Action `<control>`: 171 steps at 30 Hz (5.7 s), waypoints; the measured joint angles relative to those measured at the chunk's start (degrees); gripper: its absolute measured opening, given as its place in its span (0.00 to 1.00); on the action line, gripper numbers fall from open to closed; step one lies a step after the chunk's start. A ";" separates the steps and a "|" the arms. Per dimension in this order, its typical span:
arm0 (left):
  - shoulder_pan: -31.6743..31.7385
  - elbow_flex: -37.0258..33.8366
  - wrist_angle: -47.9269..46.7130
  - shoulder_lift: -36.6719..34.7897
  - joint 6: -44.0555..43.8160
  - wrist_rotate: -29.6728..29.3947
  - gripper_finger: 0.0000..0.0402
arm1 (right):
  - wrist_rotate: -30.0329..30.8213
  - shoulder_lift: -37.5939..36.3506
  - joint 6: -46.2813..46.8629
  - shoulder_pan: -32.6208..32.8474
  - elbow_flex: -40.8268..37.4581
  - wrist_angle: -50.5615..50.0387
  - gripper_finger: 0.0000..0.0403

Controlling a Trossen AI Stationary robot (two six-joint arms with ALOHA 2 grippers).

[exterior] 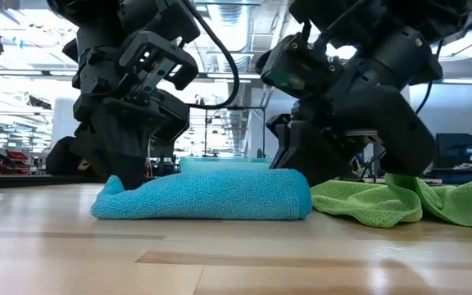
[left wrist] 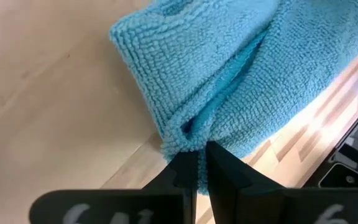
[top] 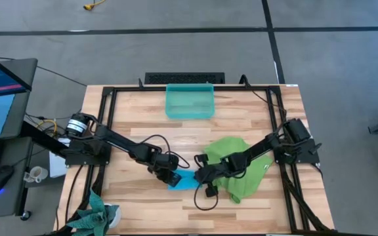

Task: Roll microfiber towels into tight, uniform cylinder then place into a basket
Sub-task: Roll the blue microfiber cloth

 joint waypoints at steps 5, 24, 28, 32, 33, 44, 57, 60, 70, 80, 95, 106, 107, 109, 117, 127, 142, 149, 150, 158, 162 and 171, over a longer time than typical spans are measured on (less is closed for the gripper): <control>-0.86 0.00 -0.34 -1.57 2.62 -3.59 0.03 | -0.57 0.58 -0.64 -0.03 0.06 -0.26 0.04; -1.80 0.02 -9.69 -8.96 11.32 -15.03 0.03 | -0.82 1.61 -0.18 -0.28 0.15 -1.13 0.04; -1.84 0.02 -9.22 -8.96 13.98 -16.99 0.03 | -0.77 1.62 -0.12 -0.29 0.11 -1.01 0.04; -1.76 0.02 -7.35 -8.96 15.04 -17.23 0.03 | -0.53 1.62 -0.13 -0.27 0.04 -0.87 0.04; -1.76 0.02 -7.34 -8.96 15.11 -17.25 0.03 | -0.53 1.62 -0.14 -0.27 0.02 -0.81 0.04; -0.87 0.02 -7.04 -8.96 17.63 -18.31 0.27 | -0.53 1.63 -0.16 -0.25 -0.02 -0.77 0.04; 2.54 0.00 -8.37 -12.16 23.11 -16.92 0.35 | -0.53 1.63 -0.16 -0.25 -0.04 -0.77 0.04; 2.57 0.00 -9.13 -14.39 23.16 -17.01 0.35 | -0.55 1.64 -0.16 -0.25 -0.04 -0.77 0.04; -7.85 0.00 -6.62 -22.41 29.32 -21.64 0.34 | -0.55 1.62 -0.16 -0.25 -0.04 -0.77 0.04; -9.56 0.00 0.25 -9.46 31.92 -21.29 0.31 | -0.58 1.64 0.82 -0.25 -0.07 -0.68 0.04; -1.23 0.02 0.33 -4.71 34.47 -18.59 0.31 | -0.58 1.62 0.86 -0.25 -0.07 -0.84 0.04; -1.21 0.28 1.39 0.76 33.16 -19.39 0.31 | -0.62 1.62 4.23 -0.48 -0.04 -1.08 0.06; -1.21 0.26 1.38 0.54 32.92 -19.37 0.31 | -0.79 1.62 5.24 -0.66 -0.04 -1.08 0.07; -1.21 0.22 1.54 0.51 31.68 -19.09 0.31 | -0.92 1.62 6.30 -0.93 -0.04 -1.10 0.07; -2.17 0.13 1.84 0.60 22.90 -19.20 0.31 | -1.21 1.27 7.30 -1.11 -0.07 -1.32 0.17; -2.70 0.13 2.12 0.68 14.78 -19.59 0.31 | -1.47 -4.47 7.46 -3.23 -0.42 -9.64 0.32; -2.79 -0.04 5.28 0.81 12.50 -23.42 0.31 | -1.19 -16.79 1.07 1.85 -5.30 2.05 0.29; -2.72 -0.09 6.30 0.90 11.07 -26.69 0.31 | -0.73 -7.48 -0.36 2.21 -6.49 13.42 0.28; -2.72 -0.09 6.27 0.90 10.84 -27.13 0.31 | -0.41 -6.23 -0.32 2.16 -6.49 14.50 0.27; -2.72 -0.07 6.12 0.92 10.42 -27.31 0.31 | 6.99 -3.02 1.24 1.18 -6.40 17.88 0.10; -2.72 -0.06 6.08 0.92 10.42 -27.31 0.31 | 7.05 -2.99 2.23 0.48 -6.38 16.68 0.02; -2.72 -0.02 6.07 0.90 9.18 -28.10 0.31 | 6.78 -2.95 7.25 -1.12 -6.24 8.83 0.05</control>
